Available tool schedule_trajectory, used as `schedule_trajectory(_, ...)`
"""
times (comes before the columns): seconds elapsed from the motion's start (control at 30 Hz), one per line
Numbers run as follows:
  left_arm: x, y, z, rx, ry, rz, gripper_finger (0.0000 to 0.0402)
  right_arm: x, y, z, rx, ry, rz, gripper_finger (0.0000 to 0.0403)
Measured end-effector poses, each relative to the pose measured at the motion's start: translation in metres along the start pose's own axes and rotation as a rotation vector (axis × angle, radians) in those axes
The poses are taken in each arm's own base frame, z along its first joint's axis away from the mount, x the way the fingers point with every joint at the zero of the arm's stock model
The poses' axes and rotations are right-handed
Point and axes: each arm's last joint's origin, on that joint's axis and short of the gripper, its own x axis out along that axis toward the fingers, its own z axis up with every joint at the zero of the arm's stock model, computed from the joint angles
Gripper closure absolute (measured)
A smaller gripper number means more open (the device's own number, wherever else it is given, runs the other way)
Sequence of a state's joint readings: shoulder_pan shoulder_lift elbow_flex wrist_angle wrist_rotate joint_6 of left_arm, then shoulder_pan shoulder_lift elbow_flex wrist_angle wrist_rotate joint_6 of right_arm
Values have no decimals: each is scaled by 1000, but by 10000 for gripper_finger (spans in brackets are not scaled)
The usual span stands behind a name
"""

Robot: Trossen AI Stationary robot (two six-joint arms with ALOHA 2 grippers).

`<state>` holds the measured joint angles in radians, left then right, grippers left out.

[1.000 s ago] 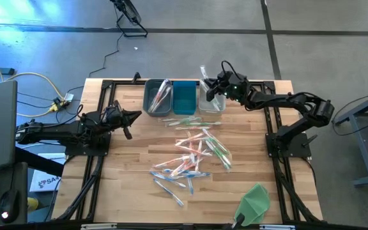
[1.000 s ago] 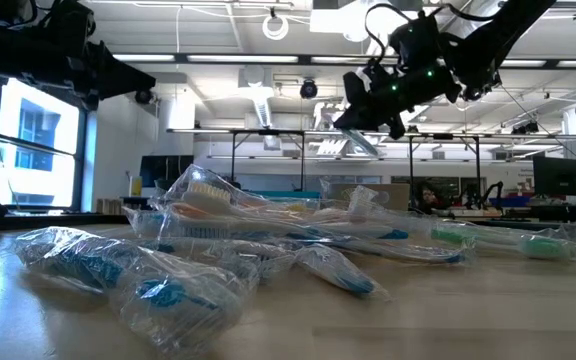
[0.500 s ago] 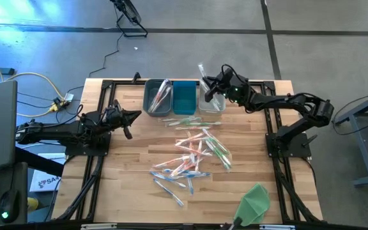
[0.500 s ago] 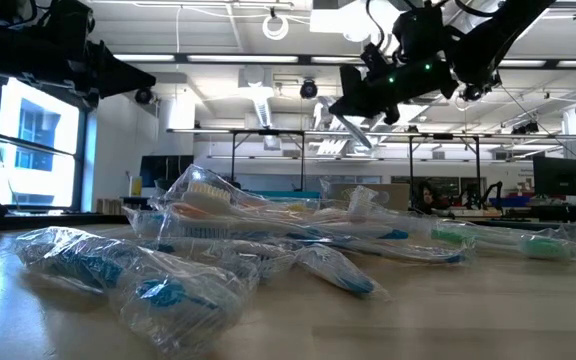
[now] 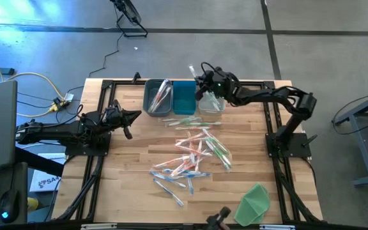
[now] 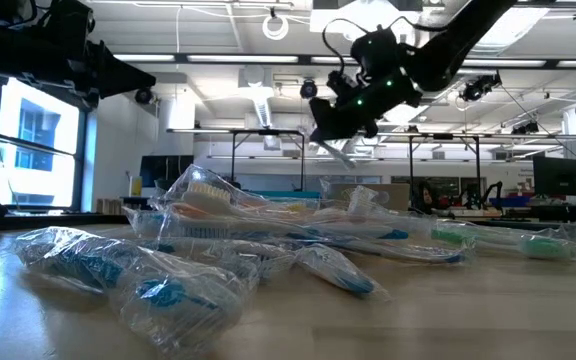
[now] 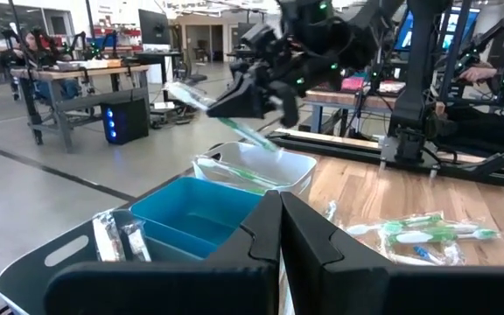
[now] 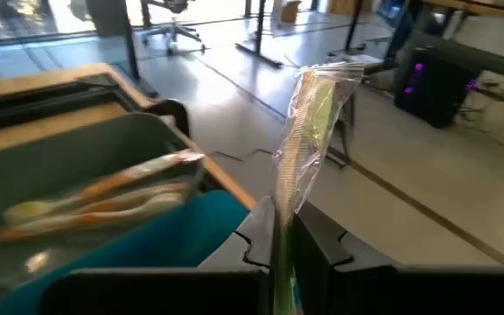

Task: Pick & Place Toothbrushes
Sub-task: Put the green toothbrush into the white bin

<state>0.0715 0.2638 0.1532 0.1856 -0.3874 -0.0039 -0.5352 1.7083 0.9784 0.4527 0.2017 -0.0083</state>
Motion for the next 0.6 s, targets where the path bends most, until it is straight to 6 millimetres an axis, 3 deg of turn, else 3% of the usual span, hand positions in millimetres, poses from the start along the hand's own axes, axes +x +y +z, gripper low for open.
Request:
schedule_trajectory(0.2,0,0,0,28,1,0,400,10,-17,-16,55,91,-33,391)
schedule_trajectory(0.6,0,0,0,53,2,0,400,25,-23,-47,116,198,-111,391)
